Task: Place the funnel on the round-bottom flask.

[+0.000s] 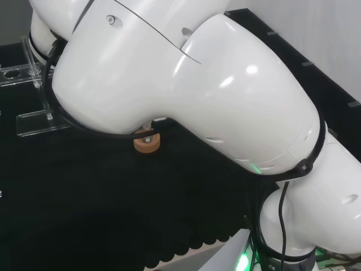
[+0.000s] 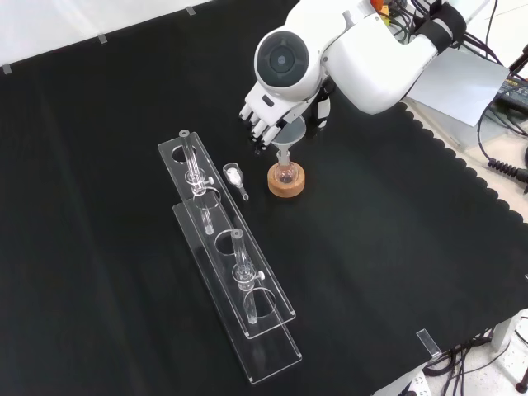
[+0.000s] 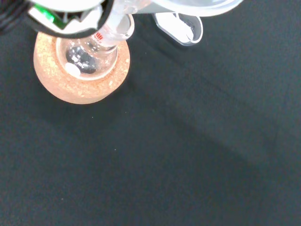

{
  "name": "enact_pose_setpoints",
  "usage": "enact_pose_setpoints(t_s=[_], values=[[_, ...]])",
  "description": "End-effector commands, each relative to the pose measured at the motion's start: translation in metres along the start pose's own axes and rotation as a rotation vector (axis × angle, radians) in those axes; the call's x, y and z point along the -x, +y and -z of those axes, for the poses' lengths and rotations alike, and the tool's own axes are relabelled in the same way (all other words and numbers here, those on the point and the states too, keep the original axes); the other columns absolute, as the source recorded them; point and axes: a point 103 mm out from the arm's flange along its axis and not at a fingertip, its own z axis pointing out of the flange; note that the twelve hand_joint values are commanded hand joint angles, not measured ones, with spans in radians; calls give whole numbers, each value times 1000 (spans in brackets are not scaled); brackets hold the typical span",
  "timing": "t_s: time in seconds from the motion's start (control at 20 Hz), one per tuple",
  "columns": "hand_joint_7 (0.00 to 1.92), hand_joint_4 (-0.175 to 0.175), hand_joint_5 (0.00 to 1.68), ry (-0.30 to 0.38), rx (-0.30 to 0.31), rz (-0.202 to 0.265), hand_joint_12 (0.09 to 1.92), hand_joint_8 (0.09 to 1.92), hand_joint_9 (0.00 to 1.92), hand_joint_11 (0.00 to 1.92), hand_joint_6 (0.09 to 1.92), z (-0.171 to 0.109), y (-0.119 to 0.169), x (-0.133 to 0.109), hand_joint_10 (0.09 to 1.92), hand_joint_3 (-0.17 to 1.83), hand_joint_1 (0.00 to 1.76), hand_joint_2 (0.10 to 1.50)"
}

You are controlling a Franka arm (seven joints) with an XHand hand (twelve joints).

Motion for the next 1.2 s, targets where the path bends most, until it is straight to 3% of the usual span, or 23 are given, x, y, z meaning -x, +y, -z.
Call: enact_pose_setpoints(t_s=[0.05,0.45,0.6,0.7,0.95,1.2], values=[[479,15,572,8,1,4,1344,665,875,525,581,-1,0,0,488,720,949,713],[477,15,570,3,-2,8,1346,667,874,522,580,-1,0,-2,490,720,946,714],[469,10,547,-2,-28,3,1346,666,866,520,569,-1,2,-8,488,718,933,705],[410,-8,451,0,-47,1,1367,679,822,487,477,-2,2,-9,502,716,898,671],[187,-38,264,3,-16,-12,1419,738,627,406,115,-2,-3,-7,633,584,739,626],[62,-39,176,-8,-14,-20,1440,720,531,382,87,1,-9,-3,678,488,658,622]])
